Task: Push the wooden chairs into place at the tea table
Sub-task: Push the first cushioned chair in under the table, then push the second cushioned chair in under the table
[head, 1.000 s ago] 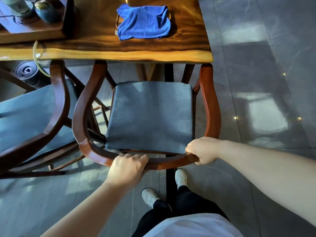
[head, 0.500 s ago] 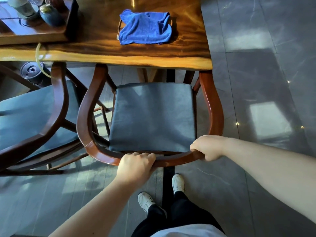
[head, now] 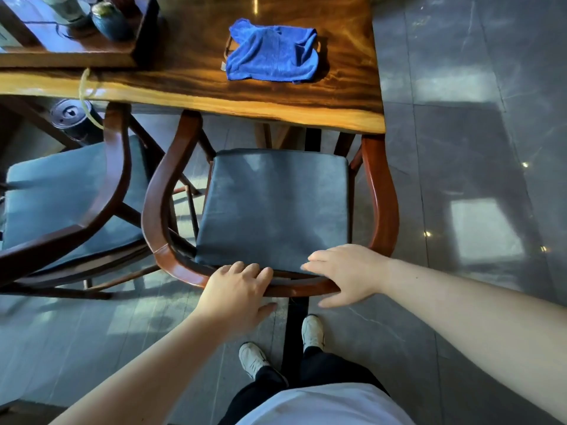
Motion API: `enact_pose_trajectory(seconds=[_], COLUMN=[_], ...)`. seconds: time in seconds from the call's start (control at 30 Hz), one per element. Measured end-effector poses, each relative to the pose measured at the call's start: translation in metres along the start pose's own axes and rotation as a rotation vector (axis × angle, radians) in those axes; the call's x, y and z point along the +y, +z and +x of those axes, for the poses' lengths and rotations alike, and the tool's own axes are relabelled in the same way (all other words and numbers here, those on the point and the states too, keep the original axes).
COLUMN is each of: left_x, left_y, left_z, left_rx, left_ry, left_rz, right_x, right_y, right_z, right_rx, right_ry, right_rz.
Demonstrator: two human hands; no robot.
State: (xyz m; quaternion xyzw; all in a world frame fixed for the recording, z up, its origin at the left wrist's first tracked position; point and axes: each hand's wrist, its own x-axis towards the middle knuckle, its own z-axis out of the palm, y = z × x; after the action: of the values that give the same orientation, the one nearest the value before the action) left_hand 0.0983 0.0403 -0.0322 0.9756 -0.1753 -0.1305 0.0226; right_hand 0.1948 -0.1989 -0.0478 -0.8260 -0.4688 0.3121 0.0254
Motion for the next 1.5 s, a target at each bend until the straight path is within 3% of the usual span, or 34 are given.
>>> enact_pose_trajectory(seconds=[0.3, 0.53, 1.0, 1.2, 1.5], left_x=[-0.085, -0.188, -0.360, -0.405, -0.463], left_y=[-0.050, -0.064, -0.020, 0.005, 0.022], left_z=[-0.085, -0.181, -0.299, -0.295, -0.276], left_rx=[0.120, 0.155, 0.050, -0.068, -0.207], left_ry=[-0.223, -0.449, -0.616, -0.683, -0.594], left_rz=[0.111, 0.137, 0.153, 0.138, 0.049], right_x=[-0.066, -0.154, -0.330, -0.341, -0.335], right_y=[-0.080, -0.130, -0.152, -0.136, -0.130], right_z=[0.060, 0.156, 0.351, 0.418, 0.466], right_rx=[0.261, 0.338, 0.276, 0.141, -0.069], right_ry=[-0.195, -0.298, -0.358, -0.292, -0.322], right_rz=[-0.277, -0.376, -0.446, -0.427, -0.248])
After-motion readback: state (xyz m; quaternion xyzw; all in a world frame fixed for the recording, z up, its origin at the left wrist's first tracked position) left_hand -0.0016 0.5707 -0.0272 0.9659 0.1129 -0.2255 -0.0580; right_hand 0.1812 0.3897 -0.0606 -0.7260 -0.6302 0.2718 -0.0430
